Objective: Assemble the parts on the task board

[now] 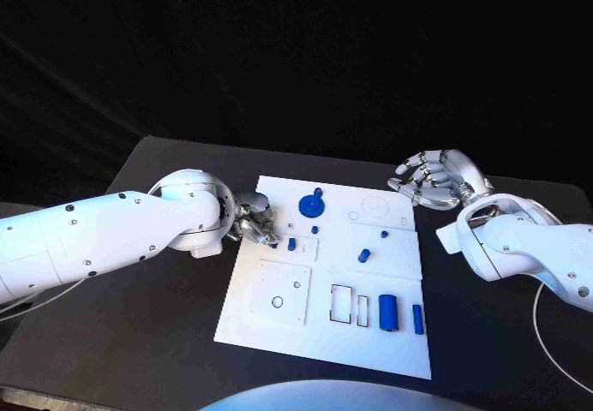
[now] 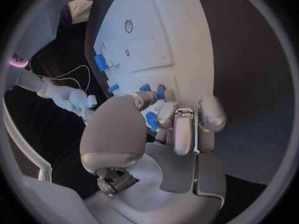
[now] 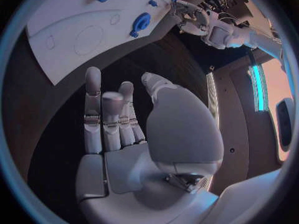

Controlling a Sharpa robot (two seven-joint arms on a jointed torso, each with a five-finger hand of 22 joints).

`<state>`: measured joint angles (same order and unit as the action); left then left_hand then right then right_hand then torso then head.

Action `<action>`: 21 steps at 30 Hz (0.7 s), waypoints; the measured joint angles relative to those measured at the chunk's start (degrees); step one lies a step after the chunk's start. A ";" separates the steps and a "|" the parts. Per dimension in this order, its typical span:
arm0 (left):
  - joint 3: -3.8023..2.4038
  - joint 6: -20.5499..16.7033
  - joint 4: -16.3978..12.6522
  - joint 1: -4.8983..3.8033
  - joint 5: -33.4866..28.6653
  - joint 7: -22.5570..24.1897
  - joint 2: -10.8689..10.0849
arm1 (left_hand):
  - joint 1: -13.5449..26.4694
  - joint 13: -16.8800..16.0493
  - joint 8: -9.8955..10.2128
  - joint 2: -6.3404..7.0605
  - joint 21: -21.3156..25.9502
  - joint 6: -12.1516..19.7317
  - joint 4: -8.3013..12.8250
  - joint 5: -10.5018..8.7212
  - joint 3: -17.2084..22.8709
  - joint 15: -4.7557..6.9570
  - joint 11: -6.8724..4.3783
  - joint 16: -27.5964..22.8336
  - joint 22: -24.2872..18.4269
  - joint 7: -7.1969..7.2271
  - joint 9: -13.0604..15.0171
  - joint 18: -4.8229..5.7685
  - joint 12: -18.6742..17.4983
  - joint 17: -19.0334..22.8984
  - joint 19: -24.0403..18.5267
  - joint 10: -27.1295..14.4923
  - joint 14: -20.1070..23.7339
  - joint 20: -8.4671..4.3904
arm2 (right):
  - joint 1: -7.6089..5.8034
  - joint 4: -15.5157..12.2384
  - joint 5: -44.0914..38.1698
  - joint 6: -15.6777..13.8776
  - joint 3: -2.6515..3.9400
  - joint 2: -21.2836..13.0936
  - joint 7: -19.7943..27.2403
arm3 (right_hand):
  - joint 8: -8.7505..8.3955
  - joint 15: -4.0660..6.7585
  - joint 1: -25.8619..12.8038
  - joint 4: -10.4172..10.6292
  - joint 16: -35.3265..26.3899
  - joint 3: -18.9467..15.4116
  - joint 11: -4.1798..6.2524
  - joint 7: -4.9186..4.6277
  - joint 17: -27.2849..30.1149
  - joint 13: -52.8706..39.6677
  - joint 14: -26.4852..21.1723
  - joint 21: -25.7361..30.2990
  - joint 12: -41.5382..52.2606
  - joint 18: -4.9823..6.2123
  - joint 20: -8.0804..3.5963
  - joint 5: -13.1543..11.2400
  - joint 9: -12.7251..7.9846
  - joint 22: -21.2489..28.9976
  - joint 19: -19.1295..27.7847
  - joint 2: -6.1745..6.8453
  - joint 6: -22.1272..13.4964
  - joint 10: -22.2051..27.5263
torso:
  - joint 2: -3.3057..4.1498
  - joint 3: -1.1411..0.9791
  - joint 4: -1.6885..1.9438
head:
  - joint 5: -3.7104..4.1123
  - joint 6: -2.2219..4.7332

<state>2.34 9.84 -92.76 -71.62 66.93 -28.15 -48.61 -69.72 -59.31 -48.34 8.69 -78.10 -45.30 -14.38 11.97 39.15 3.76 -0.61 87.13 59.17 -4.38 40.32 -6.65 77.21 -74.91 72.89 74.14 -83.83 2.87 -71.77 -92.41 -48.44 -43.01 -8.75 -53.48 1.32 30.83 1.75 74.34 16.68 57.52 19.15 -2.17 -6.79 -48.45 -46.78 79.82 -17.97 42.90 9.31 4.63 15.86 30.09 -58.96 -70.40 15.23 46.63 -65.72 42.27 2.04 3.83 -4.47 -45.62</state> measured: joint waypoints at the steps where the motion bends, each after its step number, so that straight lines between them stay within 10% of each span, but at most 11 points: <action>1: 0.00 0.01 0.00 0.00 0.00 0.00 0.00 | 0.00 0.00 0.00 0.00 0.00 0.00 0.00 0.00 0.00 0.00 0.00 0.00 -0.02 0.00 0.00 0.00 0.00 0.00 0.00 0.00 0.00 0.00 | 0.00 0.00 0.00 0.00 0.00 0.00 0.00 | 0.00 0.00 0.00 0.00 0.00 0.00 0.00 0.00 0.00 0.00 0.00 0.00 0.00 0.00 0.00 0.00 0.00 0.00 0.00 0.00 0.00 0.00 | 0.00 0.00 -0.01 | 0.00 -0.01; 21: 0.01 -0.01 0.24 0.00 -0.29 -0.06 0.14 | 3.58 0.18 -0.58 1.62 0.00 -0.73 1.97 -0.20 2.94 0.00 -0.22 0.00 -0.10 0.53 1.48 0.00 0.00 0.00 0.20 0.22 0.00 -0.21 | 0.00 -0.04 0.01 0.00 0.00 -0.07 0.02 | 0.00 0.00 0.00 0.00 0.00 0.00 0.00 0.00 0.01 -0.01 0.00 0.00 0.00 0.00 0.00 0.00 0.00 0.00 0.00 0.00 0.00 0.00 | -0.06 -0.02 0.00 | -0.04 -0.25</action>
<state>2.35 9.83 -92.52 -71.61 66.64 -28.22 -48.47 -66.14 -59.13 -48.92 10.30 -78.10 -46.03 -12.42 11.77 42.08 3.76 -0.83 87.13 59.07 -3.85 41.80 -6.66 77.21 -74.91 73.10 74.36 -83.83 2.67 -71.77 -92.45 -48.44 -43.00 -8.75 -53.56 1.34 30.83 1.75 74.34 16.68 57.52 19.15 -2.17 -6.79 -48.43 -46.79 79.82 -17.97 42.90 9.31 4.63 15.86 30.10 -58.96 -70.40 15.23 46.63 -65.72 42.21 2.02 3.83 -4.51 -45.87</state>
